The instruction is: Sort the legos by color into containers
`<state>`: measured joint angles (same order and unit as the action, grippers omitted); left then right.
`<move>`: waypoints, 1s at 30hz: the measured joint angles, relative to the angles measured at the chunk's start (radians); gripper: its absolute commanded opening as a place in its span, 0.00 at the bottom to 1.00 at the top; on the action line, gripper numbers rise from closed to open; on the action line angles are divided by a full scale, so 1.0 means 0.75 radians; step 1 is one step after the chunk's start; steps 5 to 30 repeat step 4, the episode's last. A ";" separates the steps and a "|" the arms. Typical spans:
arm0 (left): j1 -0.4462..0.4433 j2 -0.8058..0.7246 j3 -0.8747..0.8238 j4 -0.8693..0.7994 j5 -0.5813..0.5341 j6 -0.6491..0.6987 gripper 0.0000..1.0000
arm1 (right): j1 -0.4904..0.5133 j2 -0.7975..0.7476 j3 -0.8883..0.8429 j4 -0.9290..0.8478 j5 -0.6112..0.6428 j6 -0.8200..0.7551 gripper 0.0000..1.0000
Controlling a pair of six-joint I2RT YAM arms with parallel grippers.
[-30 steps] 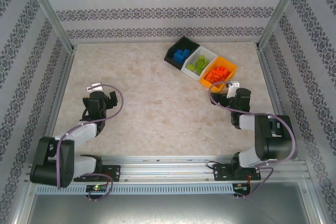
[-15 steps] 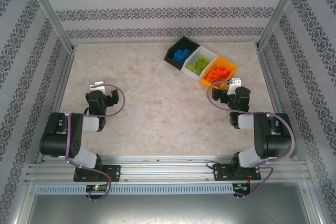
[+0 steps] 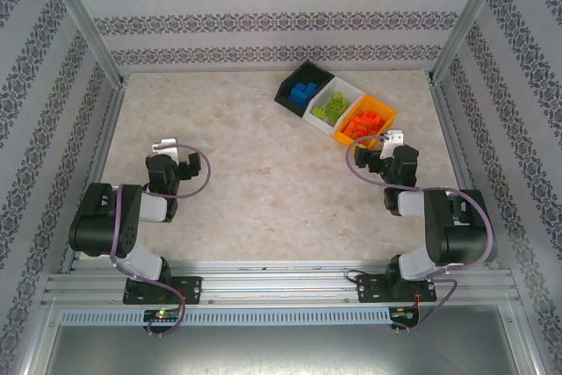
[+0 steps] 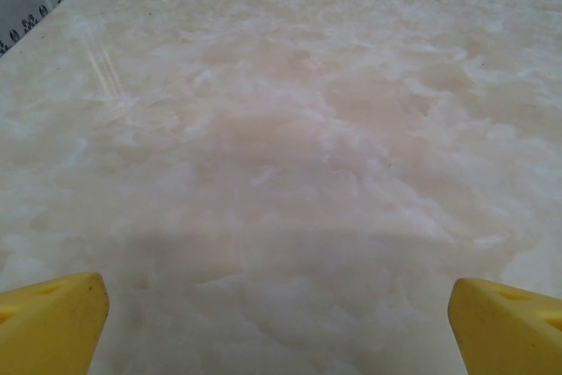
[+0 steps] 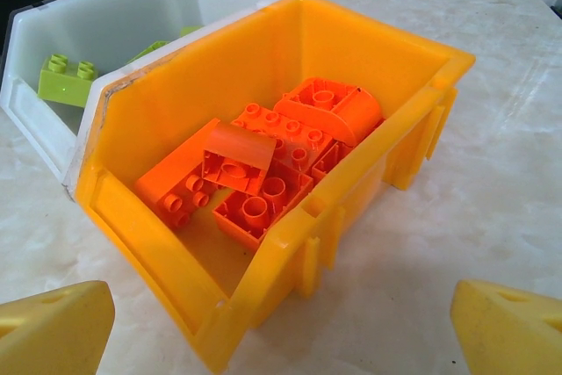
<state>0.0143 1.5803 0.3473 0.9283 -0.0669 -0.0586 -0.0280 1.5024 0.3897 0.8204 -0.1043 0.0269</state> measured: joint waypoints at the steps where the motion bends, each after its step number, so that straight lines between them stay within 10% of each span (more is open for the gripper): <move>1: 0.000 0.000 0.000 0.000 -0.002 0.001 1.00 | 0.000 0.000 0.000 0.000 0.001 0.000 0.98; 30: 0.000 0.000 0.000 0.000 -0.009 0.003 1.00 | 0.000 0.000 0.000 0.000 0.003 0.000 0.98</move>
